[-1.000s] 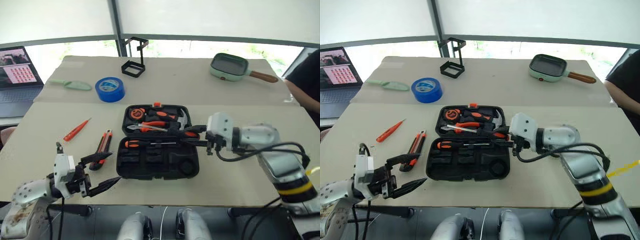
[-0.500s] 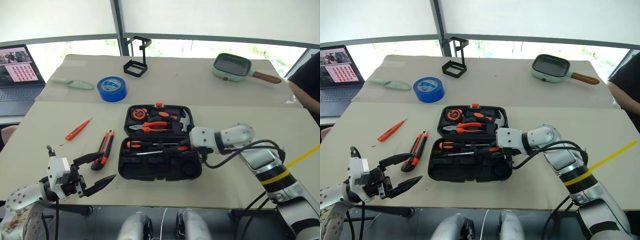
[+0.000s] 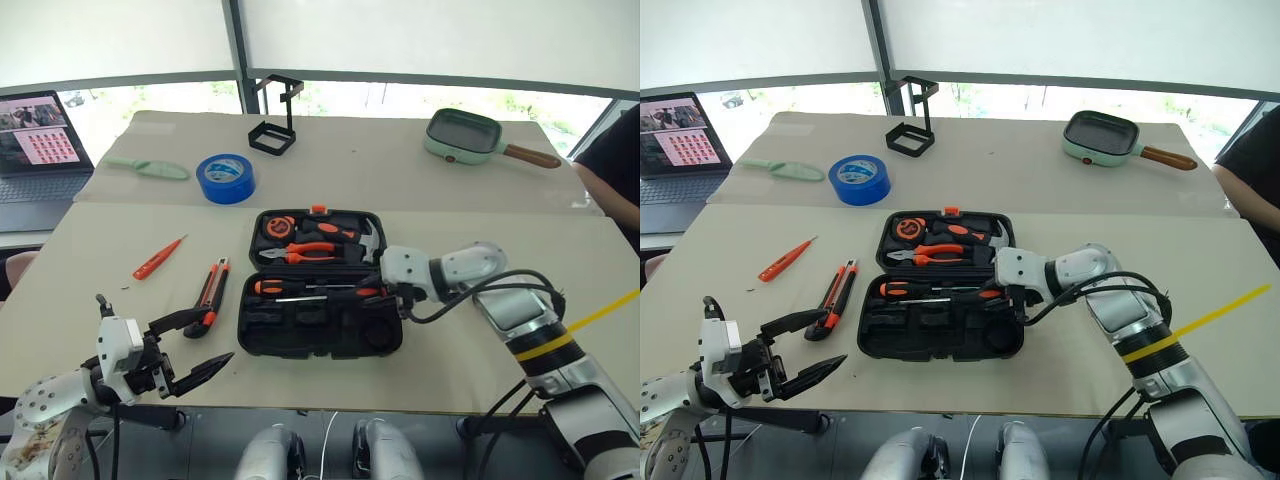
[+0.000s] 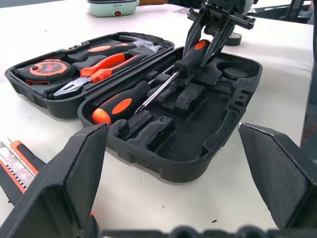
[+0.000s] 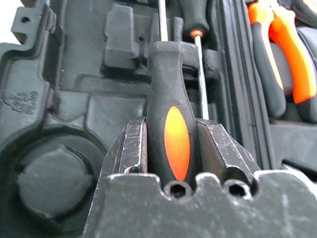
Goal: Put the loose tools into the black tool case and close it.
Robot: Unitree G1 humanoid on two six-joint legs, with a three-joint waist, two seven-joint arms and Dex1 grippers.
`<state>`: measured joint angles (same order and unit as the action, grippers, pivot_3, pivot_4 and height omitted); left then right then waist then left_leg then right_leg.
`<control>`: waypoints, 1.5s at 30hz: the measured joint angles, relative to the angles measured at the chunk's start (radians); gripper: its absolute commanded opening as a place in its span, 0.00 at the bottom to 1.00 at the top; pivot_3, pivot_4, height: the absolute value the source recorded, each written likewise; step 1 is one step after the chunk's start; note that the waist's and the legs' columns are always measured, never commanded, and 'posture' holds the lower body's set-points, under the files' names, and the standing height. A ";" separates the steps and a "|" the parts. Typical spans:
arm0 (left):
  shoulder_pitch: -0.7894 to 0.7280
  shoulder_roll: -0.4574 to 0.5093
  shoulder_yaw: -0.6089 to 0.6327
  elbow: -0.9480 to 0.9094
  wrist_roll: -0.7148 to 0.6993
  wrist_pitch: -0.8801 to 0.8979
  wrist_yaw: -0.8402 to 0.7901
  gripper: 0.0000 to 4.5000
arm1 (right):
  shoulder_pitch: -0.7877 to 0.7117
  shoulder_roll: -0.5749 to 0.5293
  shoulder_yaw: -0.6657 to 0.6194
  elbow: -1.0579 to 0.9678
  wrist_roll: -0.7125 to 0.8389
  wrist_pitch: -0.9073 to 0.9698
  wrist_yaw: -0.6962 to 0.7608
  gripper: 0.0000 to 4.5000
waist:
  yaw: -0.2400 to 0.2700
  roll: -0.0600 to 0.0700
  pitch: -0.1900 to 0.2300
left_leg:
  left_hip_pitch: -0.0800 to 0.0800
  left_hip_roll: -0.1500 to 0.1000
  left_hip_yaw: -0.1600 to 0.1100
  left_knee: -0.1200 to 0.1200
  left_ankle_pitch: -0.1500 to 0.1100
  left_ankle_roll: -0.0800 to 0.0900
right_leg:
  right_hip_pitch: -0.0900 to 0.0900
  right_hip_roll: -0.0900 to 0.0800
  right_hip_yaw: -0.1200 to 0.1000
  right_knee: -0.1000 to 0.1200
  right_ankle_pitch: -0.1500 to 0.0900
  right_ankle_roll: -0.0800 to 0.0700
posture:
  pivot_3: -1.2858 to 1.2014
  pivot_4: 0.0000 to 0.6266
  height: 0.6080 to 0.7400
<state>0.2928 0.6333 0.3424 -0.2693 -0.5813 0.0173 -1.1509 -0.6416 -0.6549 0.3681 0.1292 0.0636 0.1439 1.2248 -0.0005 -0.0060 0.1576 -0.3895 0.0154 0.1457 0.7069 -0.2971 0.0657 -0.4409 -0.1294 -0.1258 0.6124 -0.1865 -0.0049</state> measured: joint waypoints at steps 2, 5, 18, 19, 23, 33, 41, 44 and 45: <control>-0.003 -0.002 -0.005 0.000 0.004 -0.006 0.000 1.00 | -0.004 0.001 -0.003 0.016 0.003 0.007 0.013 0.23 | -0.001 0.000 0.000 | 0.000 0.000 0.000 0.000 0.000 0.000 | 0.000 0.000 0.000 0.000 0.001 -0.003 | 0.52 0.24 1.00; -0.005 -0.006 -0.012 0.000 0.008 -0.018 0.001 1.00 | -0.016 0.001 -0.005 0.039 0.006 0.001 0.034 0.23 | -0.003 0.000 0.000 | 0.000 0.000 0.000 0.000 0.000 0.001 | 0.000 0.001 0.000 0.000 0.001 -0.003 | 0.52 0.24 1.00; -0.004 -0.038 -0.043 0.003 0.030 -0.035 0.021 1.00 | -0.009 0.015 -0.015 0.056 -0.041 -0.148 0.002 0.75 | -0.008 0.000 0.000 | 0.000 0.000 0.000 0.000 0.000 0.000 | 0.000 0.001 0.000 0.000 -0.003 0.004 | 0.52 0.24 1.00; -0.003 -0.039 -0.044 0.003 0.030 -0.035 0.023 1.00 | -0.010 0.015 -0.022 0.060 -0.041 -0.175 0.003 0.81 | -0.008 0.000 0.000 | 0.000 0.000 0.000 0.000 0.000 0.000 | 0.000 0.001 0.000 0.000 -0.002 0.004 | 0.52 0.24 1.00; -0.001 -0.044 -0.044 0.004 0.034 -0.036 0.035 1.00 | -0.041 0.014 -0.058 0.093 0.007 -0.246 0.056 0.81 | -0.010 0.000 0.000 | 0.000 0.000 0.000 0.000 0.000 0.002 | 0.000 0.001 0.000 0.000 0.000 0.000 | 0.52 0.24 1.00; -0.003 -0.060 -0.053 0.023 0.067 -0.046 0.070 1.00 | -0.030 0.091 -0.137 0.080 0.186 -0.132 0.135 0.21 | -0.013 0.000 0.000 | 0.000 0.001 -0.001 0.000 0.000 0.001 | 0.000 0.000 0.001 0.000 0.002 -0.003 | 0.52 0.24 1.00; -0.002 -0.052 -0.055 -0.040 0.031 -0.021 0.072 1.00 | -0.023 0.160 -0.051 0.171 0.036 -0.172 0.035 0.00 | -0.010 0.000 0.000 | 0.000 0.000 0.000 0.000 0.000 0.001 | 0.000 0.000 0.000 0.000 0.002 -0.003 | 0.52 0.24 1.00; -0.002 -0.049 -0.055 -0.046 0.030 -0.014 0.078 1.00 | -0.027 0.171 -0.045 0.180 0.011 -0.191 0.018 0.00 | -0.012 0.000 0.000 | 0.000 0.000 0.000 0.000 0.000 0.001 | 0.000 0.001 0.000 0.000 0.001 -0.003 | 0.52 0.24 1.00; -0.002 -0.049 -0.055 -0.047 0.030 -0.013 0.079 1.00 | -0.030 0.176 -0.043 0.184 0.003 -0.195 0.012 0.00 | -0.013 0.000 0.000 | 0.000 0.000 0.000 0.000 0.000 0.001 | 0.000 0.001 0.000 0.000 0.001 -0.003 | 0.52 0.24 1.00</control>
<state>0.2904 0.5847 0.2872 -0.3165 -0.5516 0.0038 -1.0720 -0.6717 -0.4788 0.3252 0.3129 0.0665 -0.0507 1.2365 -0.0132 -0.0059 0.1579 -0.3891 0.0157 0.1460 0.7067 -0.2970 0.0662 -0.4405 -0.1283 -0.1259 0.6128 -0.1851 -0.0077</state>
